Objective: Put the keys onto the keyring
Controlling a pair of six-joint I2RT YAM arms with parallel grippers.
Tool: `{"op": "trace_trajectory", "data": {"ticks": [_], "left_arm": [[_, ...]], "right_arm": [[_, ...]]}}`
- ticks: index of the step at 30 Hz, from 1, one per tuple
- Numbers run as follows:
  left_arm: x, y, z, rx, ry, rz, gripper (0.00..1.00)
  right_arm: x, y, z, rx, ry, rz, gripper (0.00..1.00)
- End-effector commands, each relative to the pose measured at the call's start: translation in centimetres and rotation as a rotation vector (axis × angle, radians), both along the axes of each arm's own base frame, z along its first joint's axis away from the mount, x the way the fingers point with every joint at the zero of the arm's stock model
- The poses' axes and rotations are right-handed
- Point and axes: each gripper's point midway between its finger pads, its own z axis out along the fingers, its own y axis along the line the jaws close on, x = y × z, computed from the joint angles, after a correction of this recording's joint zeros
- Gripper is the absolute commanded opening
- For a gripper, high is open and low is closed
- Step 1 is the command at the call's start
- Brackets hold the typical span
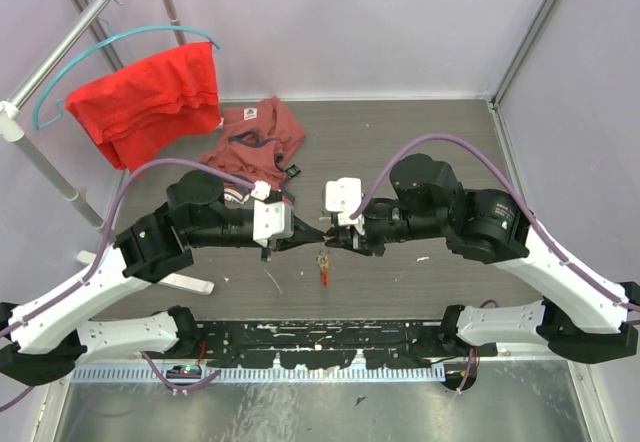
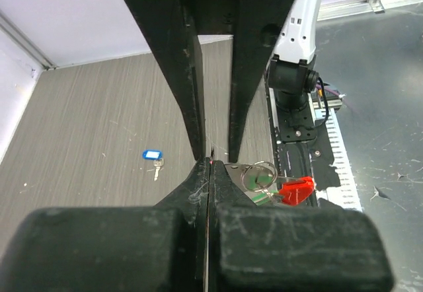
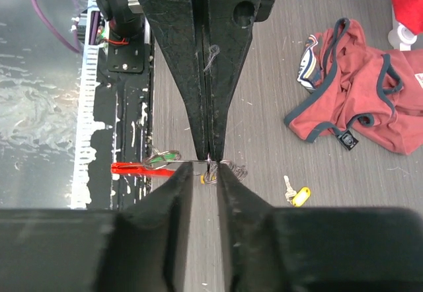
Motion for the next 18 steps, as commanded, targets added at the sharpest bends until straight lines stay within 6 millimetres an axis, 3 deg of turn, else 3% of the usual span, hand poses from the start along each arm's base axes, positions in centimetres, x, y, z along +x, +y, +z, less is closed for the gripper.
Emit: {"op": "trace_trajectory", "data": {"ticks": [1, 4, 11, 18], "left_arm": [[0.1, 0.6, 1.7, -0.058, -0.064, 0.014, 0.00], [-0.1, 1.0, 2.3, -0.105, -0.072, 0.024, 0.00], [-1.1, 1.6, 4.6, -0.339, -0.048, 0.022, 0.00], [-2.4, 2.5, 6.8, -0.544, -0.066, -0.032, 0.00]], "right_arm": [[0.2, -0.1, 3.6, 0.144, -0.087, -0.011, 0.33], [0.3, -1.7, 5.8, 0.250, -0.141, -0.065, 0.39], [0.2, -5.0, 9.7, 0.508, -0.222, -0.167, 0.42], [-0.4, -5.5, 9.6, 0.546, -0.194, -0.165, 0.43]]}}
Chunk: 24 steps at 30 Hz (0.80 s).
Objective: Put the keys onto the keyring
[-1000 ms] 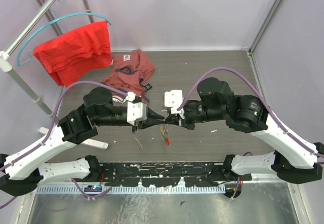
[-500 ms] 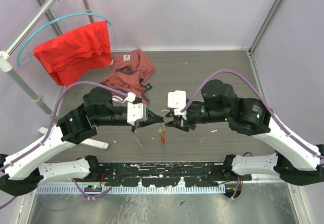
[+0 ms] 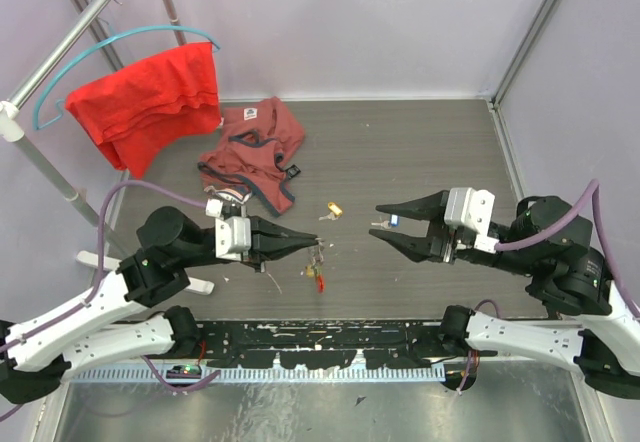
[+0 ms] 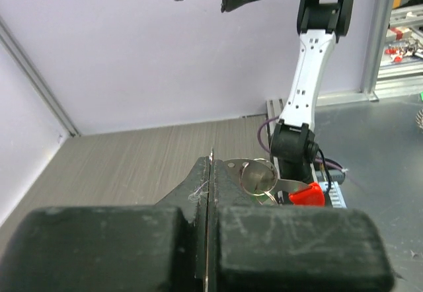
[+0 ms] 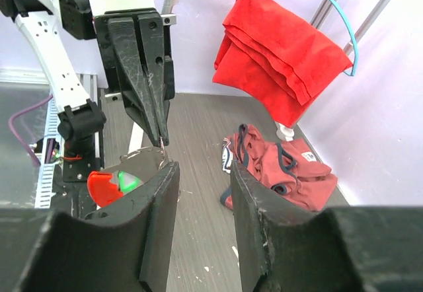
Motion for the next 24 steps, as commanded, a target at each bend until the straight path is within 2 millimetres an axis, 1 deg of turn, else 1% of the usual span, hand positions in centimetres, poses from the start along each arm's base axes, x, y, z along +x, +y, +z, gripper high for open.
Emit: {"op": "trace_trajectory", "data": {"ticks": [1, 6, 11, 15, 19, 24], "left_arm": [[-1.5, 1.2, 5.2, -0.230, -0.063, -0.046, 0.00], [-2.1, 1.5, 5.4, -0.252, -0.082, -0.071, 0.00], [-2.2, 2.0, 6.5, -0.321, -0.065, -0.069, 0.00], [-2.3, 2.0, 7.1, -0.367, -0.046, -0.082, 0.00], [-2.2, 1.7, 7.2, -0.389, -0.029, -0.090, 0.00], [-2.3, 1.6, 7.4, -0.398, -0.019, -0.105, 0.00]], "right_arm": [[0.7, 1.0, 0.8, 0.057, 0.026, -0.016, 0.43], [0.1, 1.6, 0.4, 0.046, 0.050, 0.024, 0.41], [-0.4, 2.8, 0.0, 0.054, 0.053, 0.081, 0.41], [-0.9, 4.0, 0.5, 0.087, 0.034, 0.142, 0.38], [-1.2, 5.0, 1.1, 0.103, 0.014, 0.184, 0.32], [-1.5, 6.2, 0.9, 0.084, 0.013, 0.230, 0.31]]}}
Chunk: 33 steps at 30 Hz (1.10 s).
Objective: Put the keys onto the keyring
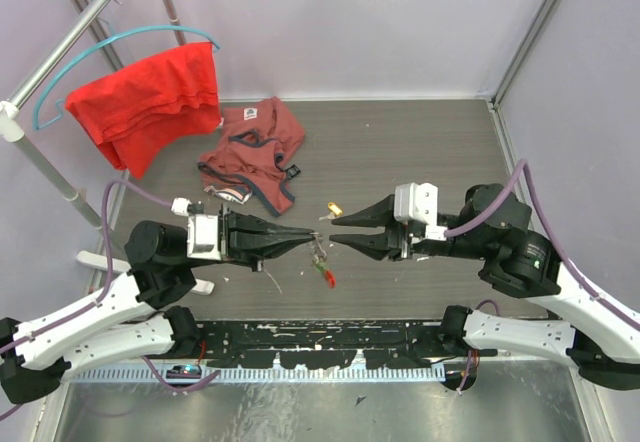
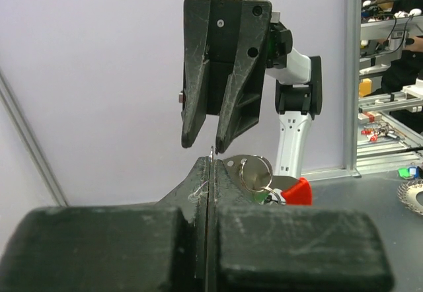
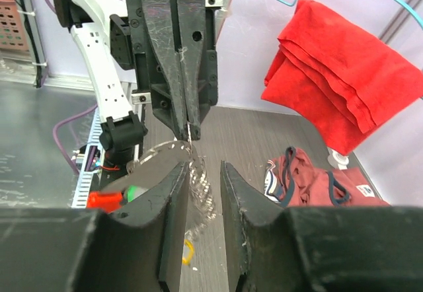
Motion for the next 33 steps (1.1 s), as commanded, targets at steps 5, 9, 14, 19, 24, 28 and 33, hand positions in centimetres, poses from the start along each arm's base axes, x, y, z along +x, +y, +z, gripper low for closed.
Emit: {"op": "trace_trajectory", "data": {"ticks": [5, 9, 14, 19, 24, 28, 33], "left_arm": [[-0.6, 0.7, 2.3, -0.089, -0.025, -0.019, 0.00], [-0.7, 0.6, 2.4, -0.086, -0.027, -0.026, 0.00], [-0.7, 0.5, 2.2, -0.076, -0.025, -0.029, 0.00], [-0.7, 0.3, 2.1, -0.071, -0.021, -0.031, 0.00], [-0.7, 0.3, 2.1, -0.065, -0.023, -0.033, 0.00], [-0.9, -0.4, 1.0, 0.042, -0.026, -0.048, 0.09], [-0.8, -0.3, -0.2, 0.168, -0.050, -0.029, 0.22]], "right_arm": [[-1.1, 1.2, 2.1, 0.061, -0.035, 0.090, 0.31], [-1.0, 1.4, 2.1, 0.061, -0.036, 0.091, 0.27], [-1.2, 1.4, 2.4, 0.069, -0.042, 0.099, 0.23], [-1.2, 1.3, 2.4, 0.070, -0.040, 0.099, 0.17], [-1.1, 1.4, 2.2, 0.058, -0.032, 0.096, 0.01], [-1.1, 1.2, 2.0, 0.025, -0.029, 0.090, 0.01], [-0.8, 1.0, 0.9, -0.067, -0.017, 0.078, 0.01]]}}
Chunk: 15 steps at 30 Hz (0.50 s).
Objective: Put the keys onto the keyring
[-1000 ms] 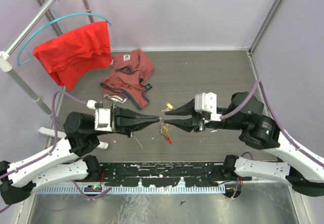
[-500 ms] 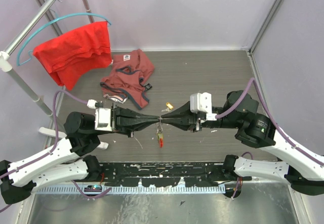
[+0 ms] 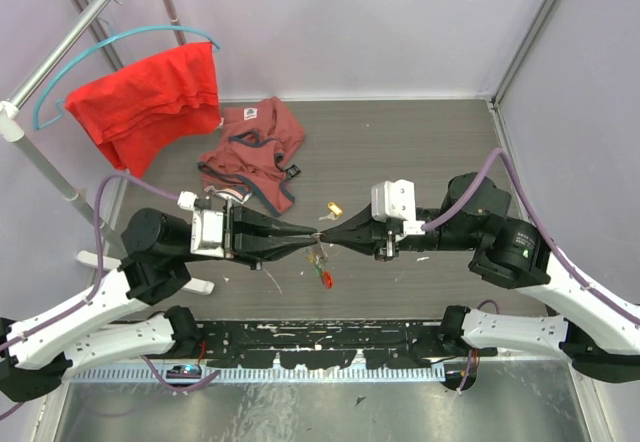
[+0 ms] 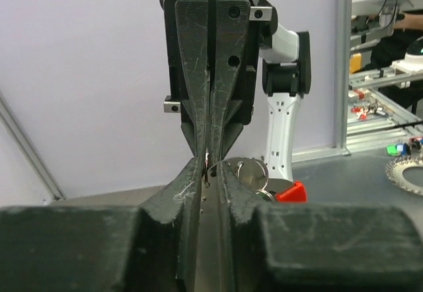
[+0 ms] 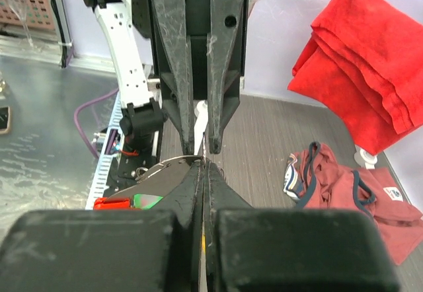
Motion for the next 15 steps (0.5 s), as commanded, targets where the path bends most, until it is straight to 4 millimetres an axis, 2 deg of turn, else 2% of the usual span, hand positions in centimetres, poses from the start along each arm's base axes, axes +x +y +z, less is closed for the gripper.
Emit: {"op": "trace_trajectory", "data": {"ticks": [1, 8, 15], "left_arm": [[-0.3, 0.4, -0.6, 0.110, -0.050, 0.012, 0.24], [0.2, 0.9, -2.1, 0.270, -0.094, 0.056, 0.36], [1.8, 0.9, -3.9, 0.404, -0.075, 0.121, 0.32]], "right_arm": [[0.1, -0.7, 1.3, -0.021, -0.032, -0.015, 0.01], [0.9, -1.2, 0.3, -0.108, -0.025, -0.062, 0.01], [1.8, -1.4, -0.8, -0.182, -0.024, -0.103, 0.01]]}}
